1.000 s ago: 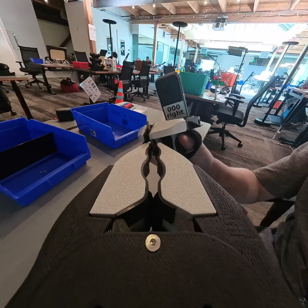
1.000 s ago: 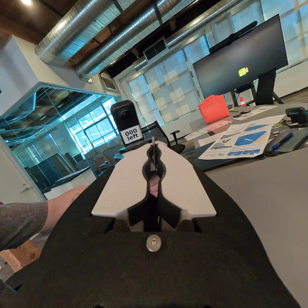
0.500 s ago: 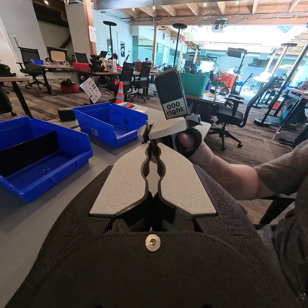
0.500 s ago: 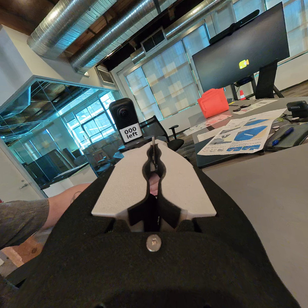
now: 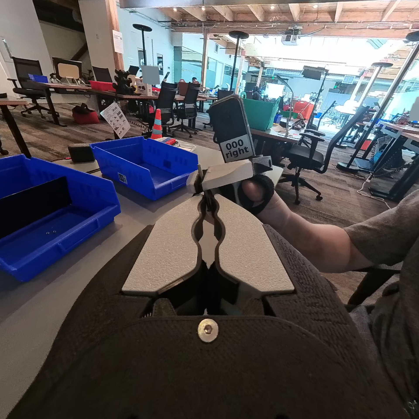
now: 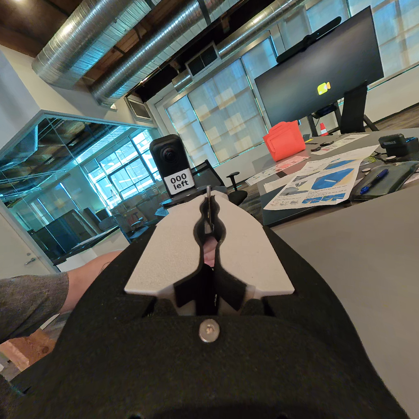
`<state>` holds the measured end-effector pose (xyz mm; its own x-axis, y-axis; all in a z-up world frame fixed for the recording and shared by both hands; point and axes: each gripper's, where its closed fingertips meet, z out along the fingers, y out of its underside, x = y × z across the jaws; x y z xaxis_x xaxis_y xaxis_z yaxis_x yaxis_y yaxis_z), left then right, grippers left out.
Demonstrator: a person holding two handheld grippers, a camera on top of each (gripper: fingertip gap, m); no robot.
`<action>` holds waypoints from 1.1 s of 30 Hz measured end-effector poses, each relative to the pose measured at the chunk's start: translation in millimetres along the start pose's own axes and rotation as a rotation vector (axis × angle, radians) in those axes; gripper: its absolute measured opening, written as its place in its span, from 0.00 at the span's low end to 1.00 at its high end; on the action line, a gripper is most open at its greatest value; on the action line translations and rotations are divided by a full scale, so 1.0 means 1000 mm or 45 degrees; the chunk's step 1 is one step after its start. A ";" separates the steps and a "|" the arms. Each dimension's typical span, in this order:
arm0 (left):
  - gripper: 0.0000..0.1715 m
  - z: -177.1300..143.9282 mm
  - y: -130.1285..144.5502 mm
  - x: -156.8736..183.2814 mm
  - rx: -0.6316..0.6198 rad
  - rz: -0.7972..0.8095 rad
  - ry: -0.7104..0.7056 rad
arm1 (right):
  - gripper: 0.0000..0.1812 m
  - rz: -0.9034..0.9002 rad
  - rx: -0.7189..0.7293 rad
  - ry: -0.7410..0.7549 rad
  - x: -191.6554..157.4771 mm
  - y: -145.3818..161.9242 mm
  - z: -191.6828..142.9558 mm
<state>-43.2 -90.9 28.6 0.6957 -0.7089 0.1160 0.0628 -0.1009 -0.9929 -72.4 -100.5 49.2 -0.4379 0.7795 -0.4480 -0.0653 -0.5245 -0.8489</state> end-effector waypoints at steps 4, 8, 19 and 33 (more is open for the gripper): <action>0.02 0.004 0.001 -0.001 -0.004 0.000 0.014 | 0.01 -0.002 0.009 0.008 0.002 -0.001 -0.003; 0.02 0.008 0.003 -0.002 -0.007 -0.012 0.025 | 0.01 0.007 0.013 0.014 0.005 -0.002 -0.006; 0.02 0.013 0.009 -0.003 -0.010 -0.047 0.044 | 0.01 0.024 0.001 0.021 0.009 0.002 -0.010; 0.02 0.051 0.022 0.006 -0.117 -0.030 0.054 | 0.01 -0.002 0.060 0.173 0.015 -0.002 -0.052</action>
<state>-1.2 -61.5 6.2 0.6636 -0.7345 0.1419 0.0114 -0.1797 -0.9836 -32.1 -70.0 29.8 -0.3128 0.8178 -0.4831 -0.1096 -0.5363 -0.8369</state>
